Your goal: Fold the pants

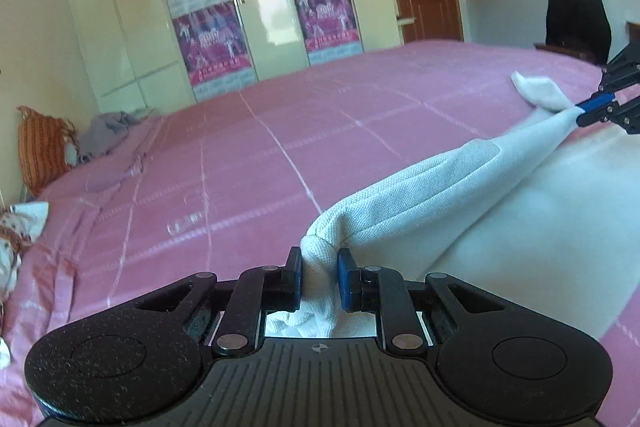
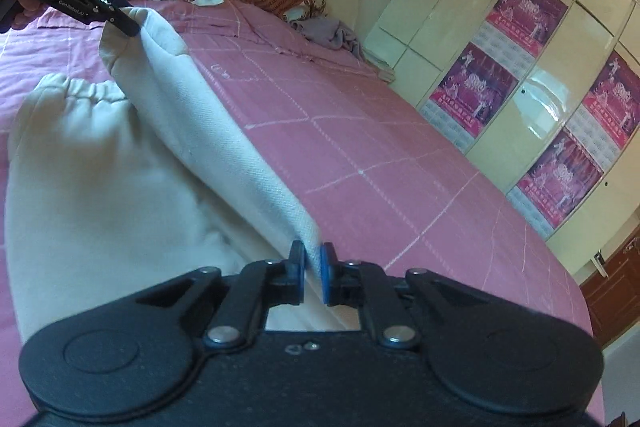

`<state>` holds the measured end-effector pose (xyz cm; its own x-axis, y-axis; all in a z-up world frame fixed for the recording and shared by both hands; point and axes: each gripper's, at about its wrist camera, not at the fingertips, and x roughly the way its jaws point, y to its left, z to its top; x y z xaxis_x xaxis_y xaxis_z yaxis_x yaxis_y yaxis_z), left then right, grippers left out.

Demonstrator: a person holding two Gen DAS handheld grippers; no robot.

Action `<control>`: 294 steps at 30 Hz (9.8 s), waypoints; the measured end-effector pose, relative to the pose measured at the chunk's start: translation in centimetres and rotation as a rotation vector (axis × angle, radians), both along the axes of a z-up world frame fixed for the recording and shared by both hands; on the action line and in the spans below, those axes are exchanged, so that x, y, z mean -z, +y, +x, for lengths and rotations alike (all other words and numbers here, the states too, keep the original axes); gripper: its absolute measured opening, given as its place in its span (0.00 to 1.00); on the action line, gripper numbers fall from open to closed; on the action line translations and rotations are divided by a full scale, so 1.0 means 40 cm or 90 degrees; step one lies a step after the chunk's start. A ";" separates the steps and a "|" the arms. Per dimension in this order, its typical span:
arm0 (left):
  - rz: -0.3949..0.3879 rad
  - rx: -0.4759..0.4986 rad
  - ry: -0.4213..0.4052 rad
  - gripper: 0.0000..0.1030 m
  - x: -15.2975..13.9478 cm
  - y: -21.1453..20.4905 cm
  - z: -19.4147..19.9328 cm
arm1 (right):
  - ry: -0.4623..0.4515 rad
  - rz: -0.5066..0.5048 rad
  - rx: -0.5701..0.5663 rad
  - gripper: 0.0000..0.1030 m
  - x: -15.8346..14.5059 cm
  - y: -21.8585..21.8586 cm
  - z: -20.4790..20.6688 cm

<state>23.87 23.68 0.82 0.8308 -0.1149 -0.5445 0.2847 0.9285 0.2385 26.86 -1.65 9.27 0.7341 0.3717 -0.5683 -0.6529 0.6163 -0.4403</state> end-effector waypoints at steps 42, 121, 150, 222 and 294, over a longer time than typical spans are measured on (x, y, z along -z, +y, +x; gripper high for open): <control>-0.526 -0.281 0.266 0.18 0.097 0.192 -0.121 | 0.295 0.465 0.372 0.09 0.153 -0.198 -0.197; -0.318 -0.333 0.210 0.19 0.040 0.057 -0.171 | 0.126 0.273 0.478 0.61 0.079 -0.594 -0.226; -0.372 -0.339 0.217 0.19 0.048 0.089 -0.172 | 0.205 0.663 0.775 0.19 0.242 -1.003 -0.310; -0.447 -0.472 0.109 0.33 0.078 0.151 -0.219 | 0.340 0.409 0.124 0.50 0.128 -0.058 0.260; -0.182 -0.288 0.152 0.72 0.035 -0.128 -0.157 | 0.191 0.653 0.756 0.00 0.263 -1.031 -0.350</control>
<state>17.59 18.56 -0.60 0.6899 0.0532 -0.7219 -0.1397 0.9883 -0.0606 12.88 -42.91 -1.26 0.7847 -0.0052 -0.6198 0.4091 0.7556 0.5115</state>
